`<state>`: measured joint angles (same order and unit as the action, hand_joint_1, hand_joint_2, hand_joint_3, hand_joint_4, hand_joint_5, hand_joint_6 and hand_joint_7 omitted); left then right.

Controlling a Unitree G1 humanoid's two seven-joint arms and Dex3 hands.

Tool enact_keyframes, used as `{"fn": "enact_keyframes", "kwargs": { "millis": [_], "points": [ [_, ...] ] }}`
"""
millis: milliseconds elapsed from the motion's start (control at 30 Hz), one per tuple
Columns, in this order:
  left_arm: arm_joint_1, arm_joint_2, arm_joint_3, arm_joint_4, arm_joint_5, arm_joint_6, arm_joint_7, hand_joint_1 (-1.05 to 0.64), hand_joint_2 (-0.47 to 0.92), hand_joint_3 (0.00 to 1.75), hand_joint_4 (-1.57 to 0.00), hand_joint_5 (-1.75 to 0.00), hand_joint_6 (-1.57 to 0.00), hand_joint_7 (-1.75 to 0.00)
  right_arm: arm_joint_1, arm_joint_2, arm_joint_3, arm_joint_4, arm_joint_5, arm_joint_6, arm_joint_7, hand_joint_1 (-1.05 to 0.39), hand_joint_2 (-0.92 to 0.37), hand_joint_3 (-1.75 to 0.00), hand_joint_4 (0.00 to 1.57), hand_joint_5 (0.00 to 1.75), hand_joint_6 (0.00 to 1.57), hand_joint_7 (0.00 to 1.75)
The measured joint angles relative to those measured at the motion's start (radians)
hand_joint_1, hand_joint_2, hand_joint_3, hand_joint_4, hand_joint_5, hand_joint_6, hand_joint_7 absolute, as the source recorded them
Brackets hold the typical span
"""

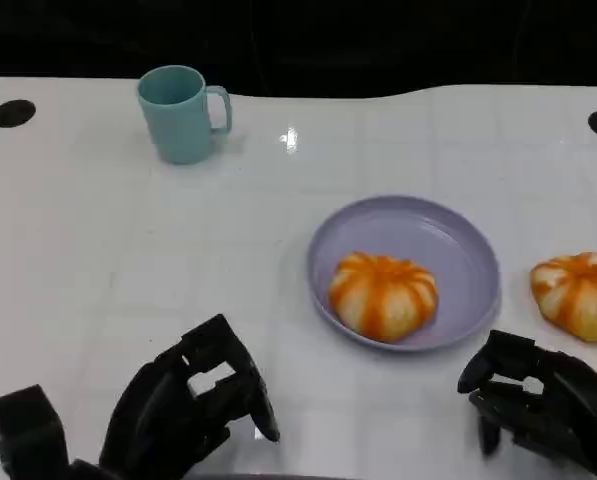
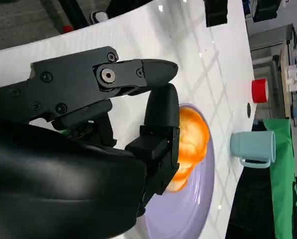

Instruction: Grasp the bread from the table and place it into the plate.

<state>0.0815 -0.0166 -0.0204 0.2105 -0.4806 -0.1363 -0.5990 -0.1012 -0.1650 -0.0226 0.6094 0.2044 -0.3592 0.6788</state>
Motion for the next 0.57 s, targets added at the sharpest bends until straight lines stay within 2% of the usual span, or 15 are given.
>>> {"fn": "enact_keyframes", "kwargs": {
  "millis": [567],
  "points": [
    [-0.020,-0.001,0.037,0.024,0.007,0.016,-0.034,-0.71,0.92,0.27,-0.73,-1.75,-0.57,-1.64,-0.003,0.000,0.000,0.005,-0.013,-0.016,-0.012,-0.52,-0.92,-0.27,0.66,1.75,0.66,1.40]
  ]
}}
